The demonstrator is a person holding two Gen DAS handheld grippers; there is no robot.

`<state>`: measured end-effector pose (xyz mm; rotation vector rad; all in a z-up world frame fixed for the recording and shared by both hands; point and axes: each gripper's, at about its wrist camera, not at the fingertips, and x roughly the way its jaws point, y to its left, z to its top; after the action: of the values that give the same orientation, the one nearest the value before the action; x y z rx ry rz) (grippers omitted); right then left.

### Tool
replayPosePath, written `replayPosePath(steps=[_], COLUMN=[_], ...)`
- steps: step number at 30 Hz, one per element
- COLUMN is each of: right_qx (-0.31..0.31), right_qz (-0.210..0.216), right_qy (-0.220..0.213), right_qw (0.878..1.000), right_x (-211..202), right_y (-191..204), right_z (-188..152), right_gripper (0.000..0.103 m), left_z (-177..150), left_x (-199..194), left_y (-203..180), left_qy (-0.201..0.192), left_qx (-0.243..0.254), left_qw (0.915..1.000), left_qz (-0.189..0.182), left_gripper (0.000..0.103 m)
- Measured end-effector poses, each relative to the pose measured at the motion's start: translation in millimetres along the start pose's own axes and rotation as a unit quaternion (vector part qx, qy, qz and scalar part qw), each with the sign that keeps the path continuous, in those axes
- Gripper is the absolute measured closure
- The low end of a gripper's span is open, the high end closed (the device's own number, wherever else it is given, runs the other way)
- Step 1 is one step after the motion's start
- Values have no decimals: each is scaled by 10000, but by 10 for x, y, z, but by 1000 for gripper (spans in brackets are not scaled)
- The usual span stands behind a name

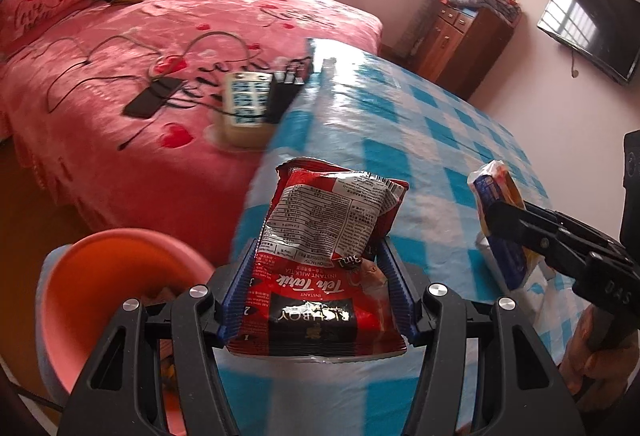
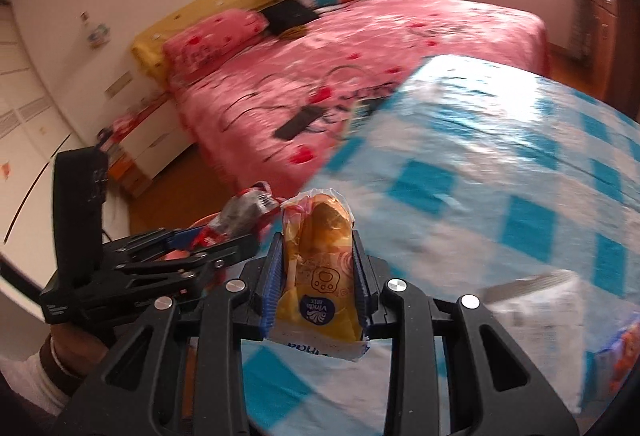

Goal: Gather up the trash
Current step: 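Carry both items to the orange bucket and open both tools to drop them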

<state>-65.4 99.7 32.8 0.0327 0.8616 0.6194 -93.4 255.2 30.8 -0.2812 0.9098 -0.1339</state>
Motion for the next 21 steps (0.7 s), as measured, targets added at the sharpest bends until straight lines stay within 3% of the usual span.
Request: replayPosePath(steps=[5, 13, 15, 17, 21], right_qx=[-348, -876, -950, -1065, -1190], right_qz=[510, 982, 1068, 1228, 1364], right_qy=[261, 548, 584, 646, 700], right_qw=[9977, 9898, 9880, 9846, 9810], right_x=[142, 429, 478, 605, 767], right_y=[664, 1239, 1298, 1464, 1596], right_z=[-112, -218, -232, -291, -351], right_gripper=[70, 66, 58, 38, 28], left_z=[-126, -397, -456, -532, -651], left_x=[-150, -254, -252, -247, -177], left_y=[346, 1008, 1148, 1286, 1519], left_qy=[-29, 43, 78, 100, 209], left_qx=[-284, -841, -965, -1109, -1395], left_qw=[9993, 9933, 9916, 9893, 9836], left_qz=[255, 794, 861, 938, 1120], left_gripper=[43, 43, 43, 43, 39])
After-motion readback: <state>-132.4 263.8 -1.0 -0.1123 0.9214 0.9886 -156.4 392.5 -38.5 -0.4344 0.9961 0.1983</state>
